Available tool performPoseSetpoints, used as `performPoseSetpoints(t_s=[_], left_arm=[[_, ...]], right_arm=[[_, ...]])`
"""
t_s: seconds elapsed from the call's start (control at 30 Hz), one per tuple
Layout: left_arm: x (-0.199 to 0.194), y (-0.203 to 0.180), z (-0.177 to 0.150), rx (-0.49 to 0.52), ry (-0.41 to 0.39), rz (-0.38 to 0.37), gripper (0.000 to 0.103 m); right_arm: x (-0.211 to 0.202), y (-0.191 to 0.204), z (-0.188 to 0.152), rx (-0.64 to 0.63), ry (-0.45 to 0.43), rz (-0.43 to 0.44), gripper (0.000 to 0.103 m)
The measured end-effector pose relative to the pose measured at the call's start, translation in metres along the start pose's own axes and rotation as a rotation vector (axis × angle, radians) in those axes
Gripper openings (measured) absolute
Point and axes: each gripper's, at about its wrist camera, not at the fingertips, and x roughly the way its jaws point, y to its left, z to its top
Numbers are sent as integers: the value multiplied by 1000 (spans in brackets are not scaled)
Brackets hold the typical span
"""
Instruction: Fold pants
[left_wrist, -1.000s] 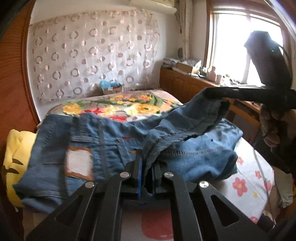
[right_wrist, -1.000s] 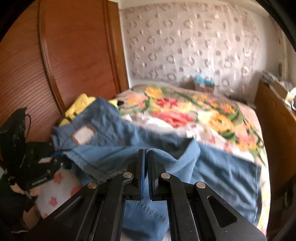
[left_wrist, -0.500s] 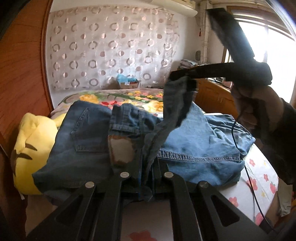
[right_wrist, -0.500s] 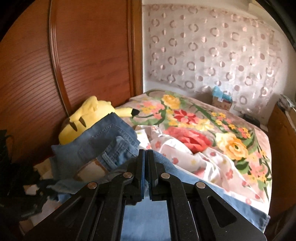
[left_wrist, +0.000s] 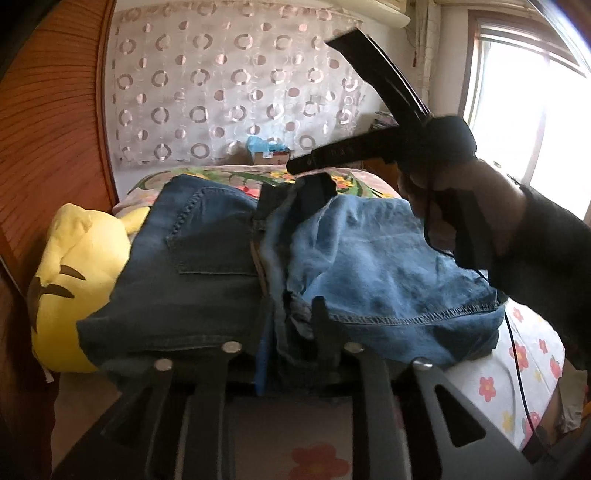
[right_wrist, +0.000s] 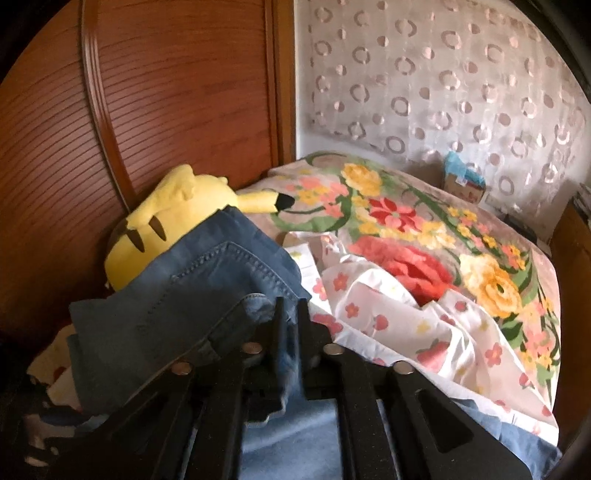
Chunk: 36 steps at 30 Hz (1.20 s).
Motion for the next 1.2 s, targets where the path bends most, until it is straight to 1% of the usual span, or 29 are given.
performPoseSetpoints(t_s=[0.03, 0.07, 0.17, 0.27, 0.43, 0.6, 0.83, 0.9, 1.1, 1.2], left_arm=[[-1, 0, 1, 0, -4, 1, 23], [-2, 0, 0, 1, -7, 1, 25], [-1, -5, 1, 9, -10, -3, 25], [-2, -12, 0, 15, -16, -7, 25], [-9, -24, 0, 34, -38, -10, 25], [-14, -33, 4, 43, -53, 11, 26], [4, -33, -1, 40, -6, 33, 26], [12, -31, -5, 35, 18, 52, 26], [26, -29, -11, 34, 53, 76, 26], [31, -30, -11, 40, 67, 104, 26]], right_arm=[[-1, -1, -2, 6, -1, -6, 44], [-4, -4, -4, 19, -9, -5, 48], [-15, -10, -9, 34, -23, -1, 48], [-36, -19, -15, 40, -42, -6, 48], [-88, -38, -37, 62, -81, -25, 48], [-141, -58, -61, 91, -124, -68, 48], [-205, -77, -85, 138, -193, -125, 48], [-220, -79, -92, 147, -203, -138, 48], [-260, -86, -117, 173, -216, -179, 48], [-274, -88, -127, 185, -223, -203, 48]])
